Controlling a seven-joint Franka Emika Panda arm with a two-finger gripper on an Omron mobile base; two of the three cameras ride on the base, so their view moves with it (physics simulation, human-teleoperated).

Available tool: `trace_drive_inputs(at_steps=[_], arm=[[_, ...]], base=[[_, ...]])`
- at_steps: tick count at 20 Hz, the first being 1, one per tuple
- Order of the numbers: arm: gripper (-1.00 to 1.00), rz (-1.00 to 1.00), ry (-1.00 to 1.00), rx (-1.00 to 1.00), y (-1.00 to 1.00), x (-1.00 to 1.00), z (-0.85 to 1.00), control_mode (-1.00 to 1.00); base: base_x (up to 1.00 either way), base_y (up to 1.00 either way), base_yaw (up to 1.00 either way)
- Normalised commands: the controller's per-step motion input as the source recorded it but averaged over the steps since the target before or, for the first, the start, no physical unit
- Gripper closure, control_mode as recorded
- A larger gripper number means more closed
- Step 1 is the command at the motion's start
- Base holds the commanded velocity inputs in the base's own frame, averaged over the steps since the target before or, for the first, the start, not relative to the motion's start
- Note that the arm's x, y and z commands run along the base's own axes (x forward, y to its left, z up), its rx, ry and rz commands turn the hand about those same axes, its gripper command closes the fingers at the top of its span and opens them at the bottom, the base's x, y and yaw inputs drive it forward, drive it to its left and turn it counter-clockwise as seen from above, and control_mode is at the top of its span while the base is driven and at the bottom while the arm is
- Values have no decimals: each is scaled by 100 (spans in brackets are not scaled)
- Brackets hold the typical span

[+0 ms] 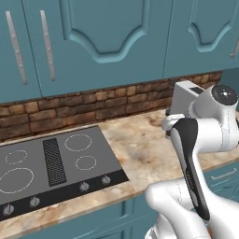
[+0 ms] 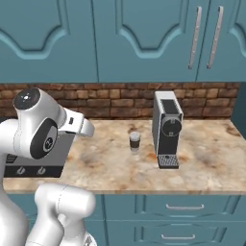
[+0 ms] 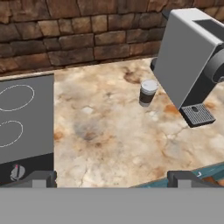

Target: Move the drinks to the dining counter.

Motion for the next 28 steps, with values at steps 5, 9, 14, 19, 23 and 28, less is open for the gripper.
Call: trace_drive_inputs(at_steps=[5, 9, 14, 19, 23, 28], arm=[[-100, 0, 0, 0, 0, 0, 0, 100], [-100, 0, 0, 0, 0, 0, 0, 100], [-100, 0, 0, 0, 0, 0, 0, 100], [-100, 0, 0, 0, 0, 0, 0, 100], [-100, 0, 0, 0, 0, 0, 0, 100], [-100, -3, 3, 1, -8, 1, -2, -100]], base=[[41, 0, -8], [34, 0, -7], [8, 0, -3], [0, -2, -1], [0, 0, 0], [0, -4, -1]])
